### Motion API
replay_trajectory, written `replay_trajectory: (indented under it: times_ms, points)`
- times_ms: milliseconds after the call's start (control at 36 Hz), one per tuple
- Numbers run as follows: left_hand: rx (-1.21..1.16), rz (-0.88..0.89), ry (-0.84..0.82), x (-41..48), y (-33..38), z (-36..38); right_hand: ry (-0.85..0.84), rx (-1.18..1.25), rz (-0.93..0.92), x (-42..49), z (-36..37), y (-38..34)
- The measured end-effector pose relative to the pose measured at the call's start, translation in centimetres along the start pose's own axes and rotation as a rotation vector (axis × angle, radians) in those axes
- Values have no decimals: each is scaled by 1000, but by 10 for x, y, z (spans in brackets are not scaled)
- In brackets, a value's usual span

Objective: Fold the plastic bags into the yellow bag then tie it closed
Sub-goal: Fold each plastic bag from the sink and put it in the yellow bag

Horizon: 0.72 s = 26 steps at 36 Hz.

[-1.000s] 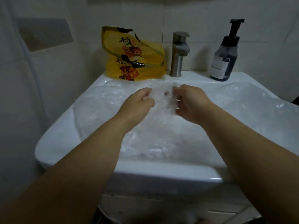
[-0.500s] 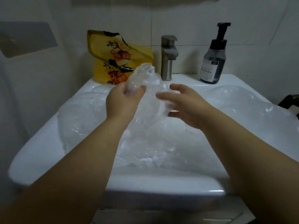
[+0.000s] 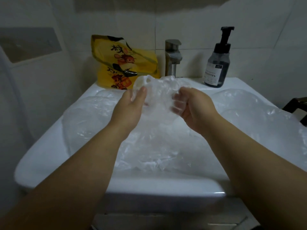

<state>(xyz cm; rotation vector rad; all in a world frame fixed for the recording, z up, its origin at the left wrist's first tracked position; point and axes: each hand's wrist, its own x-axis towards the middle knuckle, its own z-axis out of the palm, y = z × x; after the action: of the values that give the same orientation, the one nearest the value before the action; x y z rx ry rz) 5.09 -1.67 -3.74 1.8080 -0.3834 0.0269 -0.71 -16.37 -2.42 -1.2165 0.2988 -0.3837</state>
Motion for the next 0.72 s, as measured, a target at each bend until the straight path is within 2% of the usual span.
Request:
replay_trajectory:
  times_ms: [111, 222, 333, 472, 583, 722]
  points:
    - [53, 100, 102, -1, -3, -3, 91, 77, 27, -1, -2, -2]
    - [-121, 30, 187, 5, -6, -7, 171, 127, 59, 3, -6, -4]
    - [-420, -84, 114, 6, -2, -7, 162, 222, 74, 4, -4, -4]
    - [-583, -239, -21, 4, 4, -11, 206, 351, 95, 5, -1, -8]
    - [-546, -275, -113, 5, 4, -11, 161, 217, 69, 5, -2, -6]
    - [-477, -165, 18, 9, 2, -10, 62, 154, 97, 7, -6, -7]
